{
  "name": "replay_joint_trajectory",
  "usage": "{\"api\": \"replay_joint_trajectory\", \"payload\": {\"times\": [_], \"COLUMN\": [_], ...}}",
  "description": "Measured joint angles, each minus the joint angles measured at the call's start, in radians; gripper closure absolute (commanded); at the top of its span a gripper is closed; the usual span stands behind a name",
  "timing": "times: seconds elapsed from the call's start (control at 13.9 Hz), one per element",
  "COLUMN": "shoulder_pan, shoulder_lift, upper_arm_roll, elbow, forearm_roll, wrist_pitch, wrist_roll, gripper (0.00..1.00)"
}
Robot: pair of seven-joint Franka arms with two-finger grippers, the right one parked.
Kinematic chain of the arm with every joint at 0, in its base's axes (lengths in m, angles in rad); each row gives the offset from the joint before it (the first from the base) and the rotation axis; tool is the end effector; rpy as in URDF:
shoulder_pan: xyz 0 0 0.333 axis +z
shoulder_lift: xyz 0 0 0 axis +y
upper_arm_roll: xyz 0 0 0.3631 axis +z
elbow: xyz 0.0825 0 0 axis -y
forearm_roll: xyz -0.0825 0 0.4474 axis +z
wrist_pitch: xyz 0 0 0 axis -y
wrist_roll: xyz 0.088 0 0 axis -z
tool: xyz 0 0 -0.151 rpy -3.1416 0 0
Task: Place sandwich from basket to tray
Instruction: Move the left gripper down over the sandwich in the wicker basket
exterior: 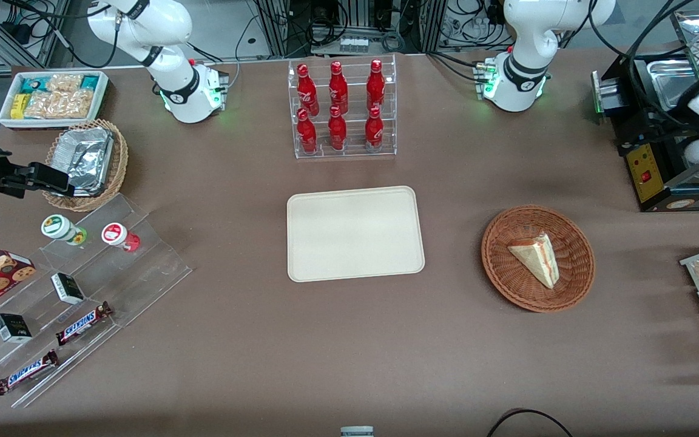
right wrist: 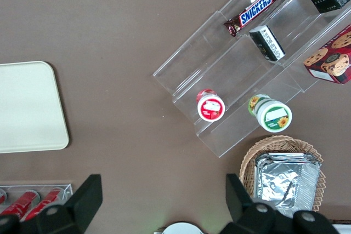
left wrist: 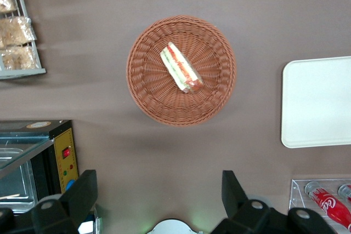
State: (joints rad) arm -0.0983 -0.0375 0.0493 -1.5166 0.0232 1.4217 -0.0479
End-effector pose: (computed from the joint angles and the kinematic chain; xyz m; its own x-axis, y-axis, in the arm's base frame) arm 0.5855 -0.0243 0.6663 0.9984 0.0023 -0.0563 0.0009 -0.9997 -0.0240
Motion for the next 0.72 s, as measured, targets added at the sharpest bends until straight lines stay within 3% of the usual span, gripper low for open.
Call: {"api": "replay_joint_trajectory", "payload": {"times": [0.43,0.72], "shoulder_pan": [-0.001,-0.003], "shoulder_lift": [0.009,0.015], "upper_arm_roll": [0.002,0.001], "elbow": [-0.017,-0.218], "forearm_roll": [-0.001,-0.001], "wrist_pitch": [0.007,0.225], "wrist_roll": [-0.001,-0.076], "gripper": [0.0,0.0]}}
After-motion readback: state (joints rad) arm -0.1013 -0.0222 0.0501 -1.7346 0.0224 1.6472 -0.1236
